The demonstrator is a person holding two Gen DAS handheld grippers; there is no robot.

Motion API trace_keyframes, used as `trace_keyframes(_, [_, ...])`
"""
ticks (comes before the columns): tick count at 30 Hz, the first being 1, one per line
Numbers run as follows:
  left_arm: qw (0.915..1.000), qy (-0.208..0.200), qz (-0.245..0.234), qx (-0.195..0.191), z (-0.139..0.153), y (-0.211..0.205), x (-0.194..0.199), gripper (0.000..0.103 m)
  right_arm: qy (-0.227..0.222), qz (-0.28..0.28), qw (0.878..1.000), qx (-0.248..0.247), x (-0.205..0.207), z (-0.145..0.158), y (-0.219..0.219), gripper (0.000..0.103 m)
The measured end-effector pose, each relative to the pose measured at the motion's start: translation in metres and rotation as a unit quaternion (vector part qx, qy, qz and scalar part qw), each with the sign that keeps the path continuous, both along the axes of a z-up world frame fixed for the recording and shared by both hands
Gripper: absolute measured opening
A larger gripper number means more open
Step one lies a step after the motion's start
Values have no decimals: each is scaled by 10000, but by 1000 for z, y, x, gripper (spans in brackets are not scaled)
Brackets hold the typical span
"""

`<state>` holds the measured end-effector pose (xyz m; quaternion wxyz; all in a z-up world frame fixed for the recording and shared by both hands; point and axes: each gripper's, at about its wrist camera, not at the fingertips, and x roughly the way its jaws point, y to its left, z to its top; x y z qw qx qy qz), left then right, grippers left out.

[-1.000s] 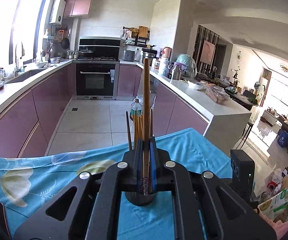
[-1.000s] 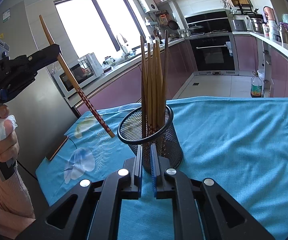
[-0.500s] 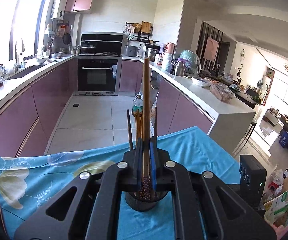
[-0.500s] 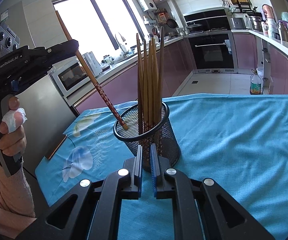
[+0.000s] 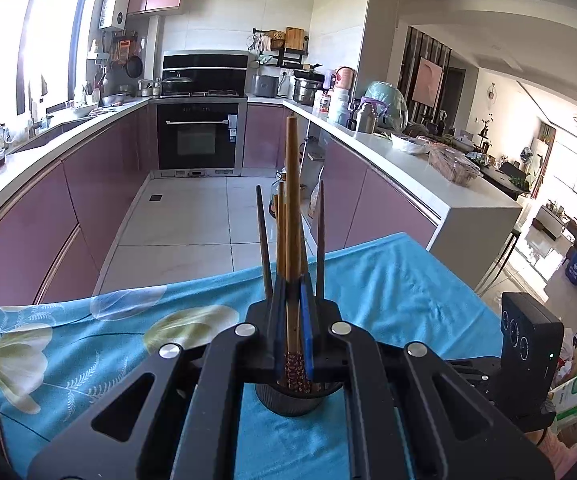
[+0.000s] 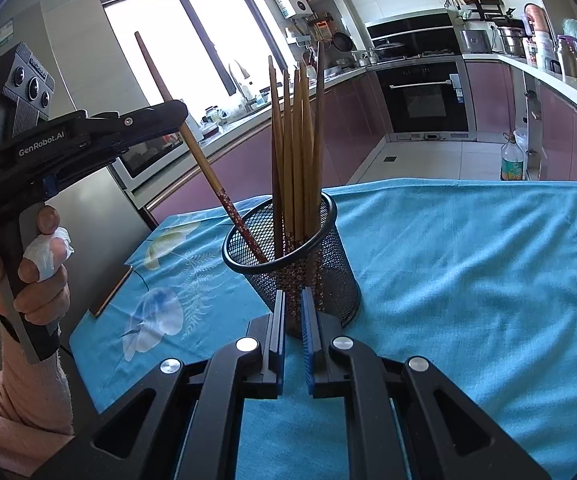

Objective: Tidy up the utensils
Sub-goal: 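Lower the chopstick into the mesh cup and open the left gripper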

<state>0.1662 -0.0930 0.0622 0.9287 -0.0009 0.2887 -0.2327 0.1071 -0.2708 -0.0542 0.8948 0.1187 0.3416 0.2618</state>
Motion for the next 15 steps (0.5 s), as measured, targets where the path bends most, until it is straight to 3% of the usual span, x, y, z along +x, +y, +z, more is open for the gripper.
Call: trace_keyframes(15, [9993, 305, 105, 162, -32, -1, 17, 8, -103, 14, 9999, -28, 1, 8, 1, 8])
